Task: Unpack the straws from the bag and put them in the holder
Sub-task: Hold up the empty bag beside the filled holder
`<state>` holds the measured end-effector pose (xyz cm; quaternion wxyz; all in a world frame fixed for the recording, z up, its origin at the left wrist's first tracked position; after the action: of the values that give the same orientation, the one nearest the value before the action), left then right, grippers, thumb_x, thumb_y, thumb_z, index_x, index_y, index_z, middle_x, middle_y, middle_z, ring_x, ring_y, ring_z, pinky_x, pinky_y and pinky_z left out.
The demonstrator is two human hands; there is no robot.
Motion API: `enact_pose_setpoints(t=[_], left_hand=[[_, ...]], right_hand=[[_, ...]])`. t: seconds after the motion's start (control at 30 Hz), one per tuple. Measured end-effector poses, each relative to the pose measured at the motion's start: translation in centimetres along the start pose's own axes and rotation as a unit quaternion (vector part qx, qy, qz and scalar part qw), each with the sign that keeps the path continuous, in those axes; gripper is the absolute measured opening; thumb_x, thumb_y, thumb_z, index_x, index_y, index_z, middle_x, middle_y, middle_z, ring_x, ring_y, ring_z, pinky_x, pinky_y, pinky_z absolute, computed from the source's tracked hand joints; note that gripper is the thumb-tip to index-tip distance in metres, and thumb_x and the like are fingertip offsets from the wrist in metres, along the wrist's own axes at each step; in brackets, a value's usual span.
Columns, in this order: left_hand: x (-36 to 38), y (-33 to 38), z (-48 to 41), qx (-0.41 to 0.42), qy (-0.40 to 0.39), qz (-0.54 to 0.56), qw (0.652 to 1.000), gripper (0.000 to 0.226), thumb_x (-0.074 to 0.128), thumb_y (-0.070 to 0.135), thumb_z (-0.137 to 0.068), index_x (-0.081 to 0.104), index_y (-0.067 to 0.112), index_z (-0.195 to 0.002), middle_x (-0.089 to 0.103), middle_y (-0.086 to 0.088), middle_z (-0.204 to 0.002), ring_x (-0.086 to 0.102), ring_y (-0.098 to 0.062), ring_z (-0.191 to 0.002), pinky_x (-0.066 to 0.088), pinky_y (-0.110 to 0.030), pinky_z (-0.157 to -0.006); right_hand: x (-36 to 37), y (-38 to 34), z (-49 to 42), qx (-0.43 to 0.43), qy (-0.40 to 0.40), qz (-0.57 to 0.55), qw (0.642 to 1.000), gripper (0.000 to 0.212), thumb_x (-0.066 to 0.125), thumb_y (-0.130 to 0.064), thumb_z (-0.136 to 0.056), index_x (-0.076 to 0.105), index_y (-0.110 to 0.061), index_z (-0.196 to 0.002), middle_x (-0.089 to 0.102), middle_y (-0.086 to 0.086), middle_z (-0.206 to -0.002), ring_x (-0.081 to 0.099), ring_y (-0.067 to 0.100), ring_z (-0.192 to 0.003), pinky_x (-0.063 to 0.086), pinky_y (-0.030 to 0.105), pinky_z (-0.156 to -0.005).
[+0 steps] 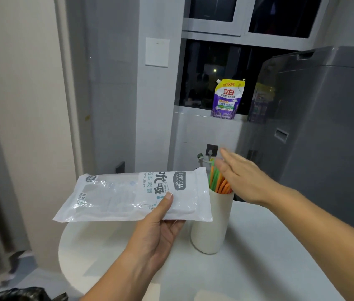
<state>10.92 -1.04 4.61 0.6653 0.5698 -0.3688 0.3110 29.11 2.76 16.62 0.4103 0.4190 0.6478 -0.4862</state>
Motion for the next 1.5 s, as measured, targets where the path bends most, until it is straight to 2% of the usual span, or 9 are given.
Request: enact_pose_setpoints(t=[0.27, 0.43, 0.63, 0.77, 0.97, 1.13, 1.27, 1.4, 1.5], left_hand=[[-0.8, 0.4, 0.1, -0.014, 0.006, -0.027, 1.0, 0.058, 0.073, 0.012, -0.083, 0.062, 0.016, -0.14, 0.076, -0.007, -0.126, 0.075, -0.024, -0.111, 0.065, -0.038, -0.083], [-0.9, 2.1, 1.9, -0.019, -0.014, -0.079, 0.997, 0.057, 0.072, 0.01, -0.082, 0.063, 0.012, -0.138, 0.076, -0.01, -0.126, 0.075, -0.025, -0.112, 0.064, -0.04, -0.088], [-3.6, 5.6, 6.5, -0.071, -0.021, -0.195, 0.978, 0.047, 0.07, 0.006, -0.077, 0.068, 0.005, -0.124, 0.076, -0.017, -0.121, 0.077, -0.028, -0.1, 0.064, -0.045, -0.085], [-10.2, 7.9, 10.4, -0.1, 0.046, -0.211, 0.971, 0.05, 0.075, 0.004, -0.084, 0.064, 0.002, -0.133, 0.073, -0.021, -0.128, 0.075, -0.032, -0.107, 0.06, -0.046, -0.092], [-22.7, 9.9, 16.1, -0.081, 0.232, -0.11, 0.963, 0.05, 0.063, 0.0, -0.088, 0.059, -0.004, -0.137, 0.071, -0.025, -0.128, 0.066, -0.04, -0.123, 0.052, -0.05, -0.107], [-31.1, 10.2, 20.3, -0.095, 0.358, -0.131, 0.92, 0.03, 0.063, 0.011, -0.101, 0.066, 0.001, -0.129, 0.078, -0.021, -0.113, 0.075, -0.037, -0.105, 0.063, -0.054, -0.073], [-34.3, 11.1, 21.3, -0.113, 0.406, -0.191, 0.886, 0.024, 0.069, 0.017, -0.099, 0.067, 0.004, -0.119, 0.08, -0.019, -0.095, 0.079, -0.031, -0.072, 0.062, -0.039, -0.048], [-36.0, 11.7, 21.1, -0.144, 0.434, -0.302, 0.836, 0.056, 0.079, 0.033, -0.089, 0.057, 0.007, -0.133, 0.072, -0.01, -0.106, 0.067, -0.025, -0.087, 0.061, -0.035, -0.06], [-36.8, 12.6, 20.3, -0.148, 0.444, -0.408, 0.784, 0.12, 0.083, 0.062, -0.05, 0.036, 0.014, -0.15, 0.055, -0.007, -0.138, 0.061, -0.029, -0.118, 0.057, -0.047, -0.096]], right_hand=[[-3.6, -0.7, 1.5, -0.02, 0.147, -0.07, 0.986, 0.058, 0.031, -0.051, -0.103, 0.032, -0.024, -0.155, 0.035, -0.001, -0.16, 0.029, 0.018, -0.147, 0.03, 0.04, -0.115], [-4.5, -4.1, 6.7, -0.059, 0.279, -0.157, 0.945, 0.017, 0.055, -0.03, -0.099, 0.067, -0.02, -0.102, 0.065, -0.008, -0.096, 0.059, 0.01, -0.088, 0.051, 0.034, -0.078], [4.3, -7.7, 9.9, 0.049, 0.071, -0.331, 0.94, 0.029, 0.06, -0.049, -0.092, 0.071, -0.024, -0.1, 0.074, -0.009, -0.095, 0.067, 0.005, -0.083, 0.054, 0.026, -0.077], [13.0, -12.7, 12.0, 0.127, -0.162, -0.541, 0.815, 0.029, 0.06, -0.031, -0.099, 0.074, -0.007, -0.103, 0.079, 0.01, -0.09, 0.076, 0.022, -0.073, 0.061, 0.034, -0.059], [24.0, -18.7, 14.6, 0.222, -0.186, -0.58, 0.761, 0.014, 0.059, -0.009, -0.099, 0.068, -0.002, -0.108, 0.078, 0.017, -0.088, 0.075, 0.025, -0.062, 0.057, 0.028, -0.046], [32.5, -22.7, 16.4, 0.247, -0.254, -0.544, 0.761, 0.014, 0.055, -0.016, -0.102, 0.065, -0.006, -0.107, 0.077, 0.016, -0.091, 0.075, 0.025, -0.063, 0.055, 0.028, -0.044], [37.2, -23.7, 16.4, 0.277, -0.286, -0.498, 0.77, 0.018, 0.059, -0.02, -0.1, 0.066, -0.007, -0.109, 0.076, 0.013, -0.079, 0.069, 0.017, -0.048, 0.054, 0.027, -0.04], [39.7, -23.0, 15.4, 0.288, -0.291, -0.451, 0.793, 0.023, 0.059, -0.025, -0.099, 0.07, -0.006, -0.107, 0.064, 0.002, -0.047, 0.056, 0.011, -0.031, 0.046, 0.021, -0.033], [40.6, -22.8, 15.0, 0.277, -0.3, -0.448, 0.795, 0.033, 0.06, -0.035, -0.099, 0.07, -0.005, -0.105, 0.071, 0.01, -0.067, 0.064, 0.016, -0.041, 0.05, 0.023, -0.037]])
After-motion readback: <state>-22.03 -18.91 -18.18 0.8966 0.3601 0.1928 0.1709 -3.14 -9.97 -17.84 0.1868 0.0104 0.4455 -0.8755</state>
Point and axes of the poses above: each hand's wrist, its own z-axis away from the middle knuckle, its own x-axis out of the palm, y = z × x, the point moved 8 cm from there along -z, towards the middle knuckle
